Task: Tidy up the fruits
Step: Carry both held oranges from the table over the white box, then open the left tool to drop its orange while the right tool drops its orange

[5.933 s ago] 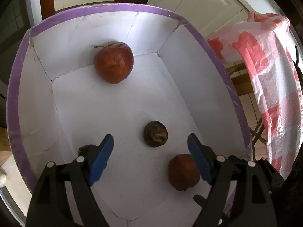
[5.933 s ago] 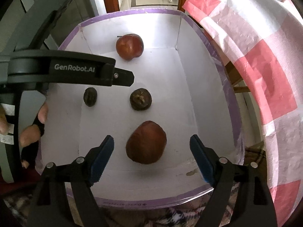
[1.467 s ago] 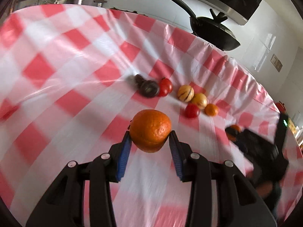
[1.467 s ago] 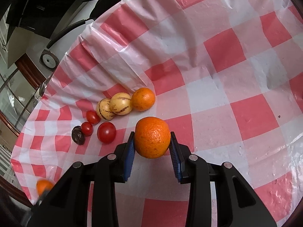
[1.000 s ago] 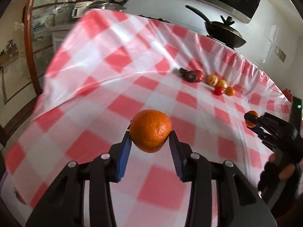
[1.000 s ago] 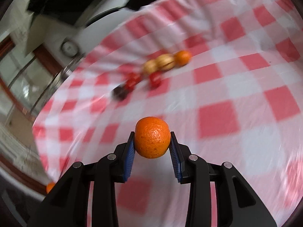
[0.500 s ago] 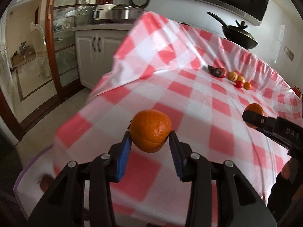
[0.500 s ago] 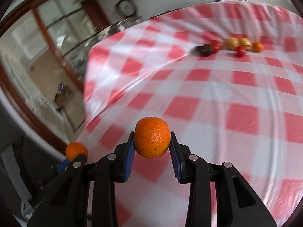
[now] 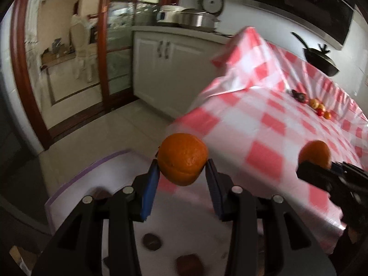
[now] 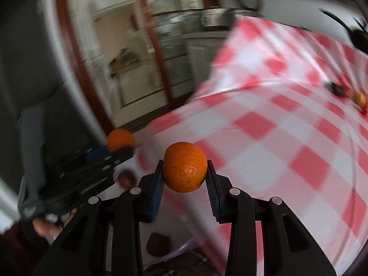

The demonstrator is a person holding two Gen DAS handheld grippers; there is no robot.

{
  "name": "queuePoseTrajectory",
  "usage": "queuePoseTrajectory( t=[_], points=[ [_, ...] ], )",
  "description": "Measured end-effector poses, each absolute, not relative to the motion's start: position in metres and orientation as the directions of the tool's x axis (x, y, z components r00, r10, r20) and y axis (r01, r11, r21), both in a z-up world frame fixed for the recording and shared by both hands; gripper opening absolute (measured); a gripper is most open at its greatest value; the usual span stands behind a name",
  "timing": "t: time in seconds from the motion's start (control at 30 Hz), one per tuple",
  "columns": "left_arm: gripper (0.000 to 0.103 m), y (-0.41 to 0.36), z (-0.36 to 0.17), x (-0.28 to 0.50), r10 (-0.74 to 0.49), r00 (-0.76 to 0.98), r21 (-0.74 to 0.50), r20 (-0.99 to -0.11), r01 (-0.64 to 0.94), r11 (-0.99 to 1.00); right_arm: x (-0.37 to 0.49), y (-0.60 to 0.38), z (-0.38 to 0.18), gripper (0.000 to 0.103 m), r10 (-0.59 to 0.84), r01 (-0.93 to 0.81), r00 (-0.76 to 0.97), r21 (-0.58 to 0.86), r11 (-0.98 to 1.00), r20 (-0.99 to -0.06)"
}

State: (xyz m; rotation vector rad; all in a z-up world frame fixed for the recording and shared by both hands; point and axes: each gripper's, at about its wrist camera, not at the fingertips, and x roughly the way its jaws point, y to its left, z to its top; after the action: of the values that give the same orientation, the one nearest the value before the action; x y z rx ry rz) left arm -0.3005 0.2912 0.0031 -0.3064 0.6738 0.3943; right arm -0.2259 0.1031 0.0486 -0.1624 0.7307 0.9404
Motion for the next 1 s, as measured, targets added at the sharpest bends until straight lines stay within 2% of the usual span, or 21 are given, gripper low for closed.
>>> queuePoseTrajectory(
  t=[0.2, 0.37, 0.5, 0.83, 0.93, 1.0],
  points=[
    [0.041, 0.334, -0.042, -0.337, 0.273, 0.618, -0.154, -0.737, -0.547, 0.823, -0.275, 0.152, 0.013, 0.036, 0.653, -0.896, 0.231, 0.103, 0.431, -0.721],
    [0.041, 0.348, -0.083, -0.350, 0.269, 0.502, -0.101, -0.822, -0.593, 0.798, -0.289, 0.186, -0.042, 0.036, 0.523, -0.920, 0.147, 0.079, 0.384, -0.839],
    [0.041, 0.361, -0.113, -0.355, 0.222, 0.424, -0.105, -0.878, -0.622, 0.776, -0.281, 0.209, -0.083, 0.036, 0.401, -0.911, 0.141, 0.040, 0.410, -0.905],
    [0.042, 0.373, -0.137, -0.366, 0.147, 0.393, -0.152, -0.908, -0.635, 0.757, -0.275, 0.229, -0.128, 0.037, 0.290, -0.900, 0.101, 0.036, 0.435, -0.952],
    [0.043, 0.374, -0.138, -0.362, 0.160, 0.401, -0.147, -0.902, -0.634, 0.759, -0.275, 0.230, -0.132, 0.038, 0.278, -0.902, 0.095, 0.035, 0.430, -0.956],
    [0.056, 0.376, -0.140, -0.359, 0.161, 0.391, -0.140, -0.906, -0.637, 0.758, -0.275, 0.229, -0.131, 0.039, 0.279, -0.900, 0.097, 0.036, 0.435, -0.955]
  ],
)
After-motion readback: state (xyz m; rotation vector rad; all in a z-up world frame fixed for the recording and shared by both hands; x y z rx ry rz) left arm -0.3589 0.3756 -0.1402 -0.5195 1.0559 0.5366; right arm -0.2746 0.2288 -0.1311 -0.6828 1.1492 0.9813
